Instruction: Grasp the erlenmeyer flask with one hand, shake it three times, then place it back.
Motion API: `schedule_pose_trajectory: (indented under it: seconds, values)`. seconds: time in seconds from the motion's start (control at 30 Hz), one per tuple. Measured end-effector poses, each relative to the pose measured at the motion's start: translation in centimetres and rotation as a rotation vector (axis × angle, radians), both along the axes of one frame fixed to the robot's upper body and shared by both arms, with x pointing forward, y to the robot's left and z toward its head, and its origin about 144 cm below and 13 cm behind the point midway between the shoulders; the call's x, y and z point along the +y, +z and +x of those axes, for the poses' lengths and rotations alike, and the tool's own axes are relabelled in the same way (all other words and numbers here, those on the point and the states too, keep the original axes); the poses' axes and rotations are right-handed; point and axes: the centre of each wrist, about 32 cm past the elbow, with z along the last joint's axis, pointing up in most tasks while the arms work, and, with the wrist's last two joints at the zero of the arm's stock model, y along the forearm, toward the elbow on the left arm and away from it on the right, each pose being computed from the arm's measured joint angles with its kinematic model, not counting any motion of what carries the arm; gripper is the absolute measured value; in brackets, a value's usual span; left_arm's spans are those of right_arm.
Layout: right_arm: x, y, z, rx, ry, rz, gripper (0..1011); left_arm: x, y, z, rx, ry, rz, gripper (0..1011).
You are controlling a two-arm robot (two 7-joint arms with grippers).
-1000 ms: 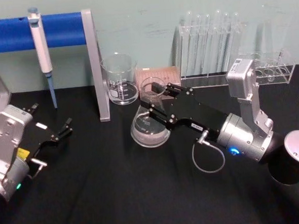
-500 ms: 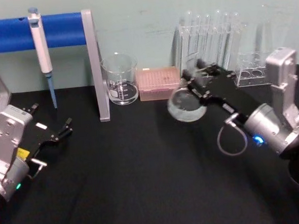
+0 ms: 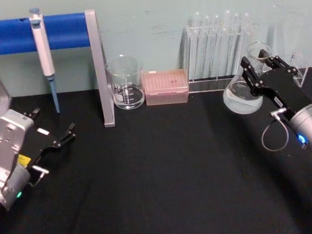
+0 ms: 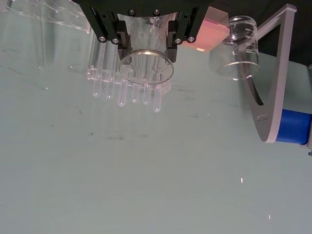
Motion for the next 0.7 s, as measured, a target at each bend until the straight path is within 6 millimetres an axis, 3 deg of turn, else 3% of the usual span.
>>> schedule_pose_trajectory:
  seconds: [0.4,0.7]
  values:
    - [0.8,0.0,0.4,0.019,0.091,-0.014,449,0.0,0.0,0.0,0.0,0.0,0.0,1001]
    - [3.0,0.0,1.3,0.037,0.321,-0.028,449,0.0,0.0,0.0,0.0,0.0,0.0,1001]
